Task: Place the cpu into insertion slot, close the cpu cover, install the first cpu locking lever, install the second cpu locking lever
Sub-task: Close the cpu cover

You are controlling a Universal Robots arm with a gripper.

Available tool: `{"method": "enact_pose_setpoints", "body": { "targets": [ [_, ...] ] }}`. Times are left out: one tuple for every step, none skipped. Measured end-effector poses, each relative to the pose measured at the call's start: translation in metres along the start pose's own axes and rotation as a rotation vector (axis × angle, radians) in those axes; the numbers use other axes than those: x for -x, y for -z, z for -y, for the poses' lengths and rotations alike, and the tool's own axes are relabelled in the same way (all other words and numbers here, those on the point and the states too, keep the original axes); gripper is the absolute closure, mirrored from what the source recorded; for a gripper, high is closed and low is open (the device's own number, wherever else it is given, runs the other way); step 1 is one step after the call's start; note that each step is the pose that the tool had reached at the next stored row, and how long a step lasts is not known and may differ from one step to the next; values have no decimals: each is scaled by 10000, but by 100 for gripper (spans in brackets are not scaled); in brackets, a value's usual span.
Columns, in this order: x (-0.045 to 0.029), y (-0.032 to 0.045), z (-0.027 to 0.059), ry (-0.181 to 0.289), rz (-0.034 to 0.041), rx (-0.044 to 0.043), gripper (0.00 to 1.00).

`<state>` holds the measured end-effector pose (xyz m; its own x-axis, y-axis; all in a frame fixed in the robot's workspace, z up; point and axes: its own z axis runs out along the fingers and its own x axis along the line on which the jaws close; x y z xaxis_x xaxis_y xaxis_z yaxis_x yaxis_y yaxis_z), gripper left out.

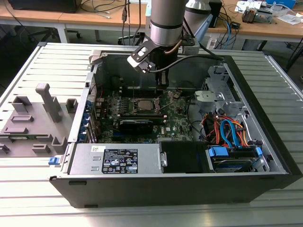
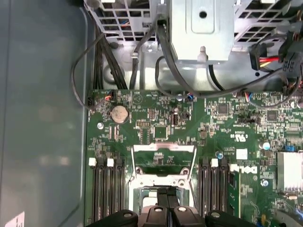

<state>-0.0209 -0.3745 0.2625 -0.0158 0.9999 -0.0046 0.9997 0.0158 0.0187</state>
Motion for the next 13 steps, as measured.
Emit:
{"method": "enact_pose_setpoints", "body": {
  "targets": [
    [1,0,-49,0,1,-28,89],
    [1,0,-76,-1,0,-42,89],
    [2,0,-100,1,0,-55,89],
    [2,2,-128,1,0,-71,89],
    [2,4,-146,1,0,-80,89],
    [2,13,-175,0,-1,-95,89],
    [3,27,-205,1,-1,-111,89],
    [4,36,-217,1,-1,-117,89],
    [4,48,-228,1,0,-124,89],
    [4,66,-241,1,-1,-132,89],
    [4,80,-253,1,-2,-139,89],
    [5,97,-269,0,-2,-150,89],
    [5,112,-285,0,-2,-163,89]
  ]
}}
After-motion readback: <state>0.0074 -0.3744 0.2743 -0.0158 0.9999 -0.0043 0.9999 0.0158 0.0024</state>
